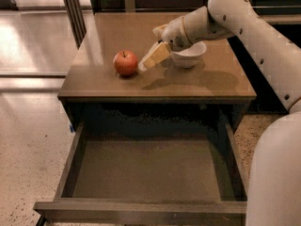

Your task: Place apple into top drawer

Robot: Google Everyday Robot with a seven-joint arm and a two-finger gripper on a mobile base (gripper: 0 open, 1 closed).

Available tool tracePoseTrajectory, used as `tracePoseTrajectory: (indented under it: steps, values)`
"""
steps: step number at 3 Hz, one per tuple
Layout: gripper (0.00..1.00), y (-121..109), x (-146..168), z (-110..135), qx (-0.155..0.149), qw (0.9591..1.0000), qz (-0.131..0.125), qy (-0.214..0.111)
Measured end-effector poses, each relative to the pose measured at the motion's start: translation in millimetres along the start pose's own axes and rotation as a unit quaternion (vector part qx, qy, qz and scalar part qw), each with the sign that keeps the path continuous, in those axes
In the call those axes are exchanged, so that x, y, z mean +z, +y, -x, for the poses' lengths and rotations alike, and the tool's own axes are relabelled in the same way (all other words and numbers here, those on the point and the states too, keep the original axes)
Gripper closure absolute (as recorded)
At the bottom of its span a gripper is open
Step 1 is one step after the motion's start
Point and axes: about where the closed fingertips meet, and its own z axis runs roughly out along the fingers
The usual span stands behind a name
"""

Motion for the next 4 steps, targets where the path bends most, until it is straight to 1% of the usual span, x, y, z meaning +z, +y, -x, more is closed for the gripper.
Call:
tracePoseTrajectory:
  steps: [1,2,3,4]
  values:
    - [0.00,2,15,3,-0.004,0.9996,0.028,-0.001]
    - [0.00,4,5,4,-0.001,0.9999,0.012,-0.001]
    - [0.00,2,6,-12,0.033,0.9991,-0.019,-0.021]
    - [0.00,-5,19,-25,0.054,0.9975,-0.026,-0.038]
